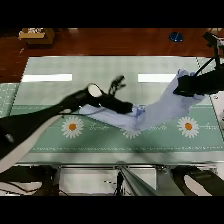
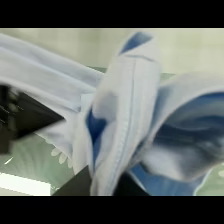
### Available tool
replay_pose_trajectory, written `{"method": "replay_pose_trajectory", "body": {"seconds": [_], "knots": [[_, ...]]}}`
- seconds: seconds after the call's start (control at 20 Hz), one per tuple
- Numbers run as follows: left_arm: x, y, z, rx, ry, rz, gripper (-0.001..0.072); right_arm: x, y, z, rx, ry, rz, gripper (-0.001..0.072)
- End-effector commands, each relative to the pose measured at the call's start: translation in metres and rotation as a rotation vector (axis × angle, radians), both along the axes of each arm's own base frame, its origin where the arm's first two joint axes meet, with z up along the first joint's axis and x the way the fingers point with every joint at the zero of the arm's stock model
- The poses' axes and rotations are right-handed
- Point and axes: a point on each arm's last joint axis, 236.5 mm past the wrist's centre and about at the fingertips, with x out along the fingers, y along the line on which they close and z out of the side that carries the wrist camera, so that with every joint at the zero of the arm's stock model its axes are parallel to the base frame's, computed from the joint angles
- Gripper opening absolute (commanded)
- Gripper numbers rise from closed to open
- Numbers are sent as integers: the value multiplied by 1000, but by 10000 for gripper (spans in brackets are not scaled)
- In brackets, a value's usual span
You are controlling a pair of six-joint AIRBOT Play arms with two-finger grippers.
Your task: Fold the shirts.
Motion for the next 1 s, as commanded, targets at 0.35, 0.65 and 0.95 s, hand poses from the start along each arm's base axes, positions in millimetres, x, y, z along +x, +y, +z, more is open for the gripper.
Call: {"method": "replay_pose_trajectory", "body": {"seconds": [0.35, 0.65, 0.95], "knots": [[82, 363, 201, 305, -511, 557, 19, 51, 122, -65, -17, -52, 102, 36], [42, 398, 200, 345, -476, 624, 19, 89, 241, -126, 262, -58, 18, 36], [25, 366, 136, 312, -338, 549, 19, 73, 309, -166, 378, -7, 3, 37]]}}
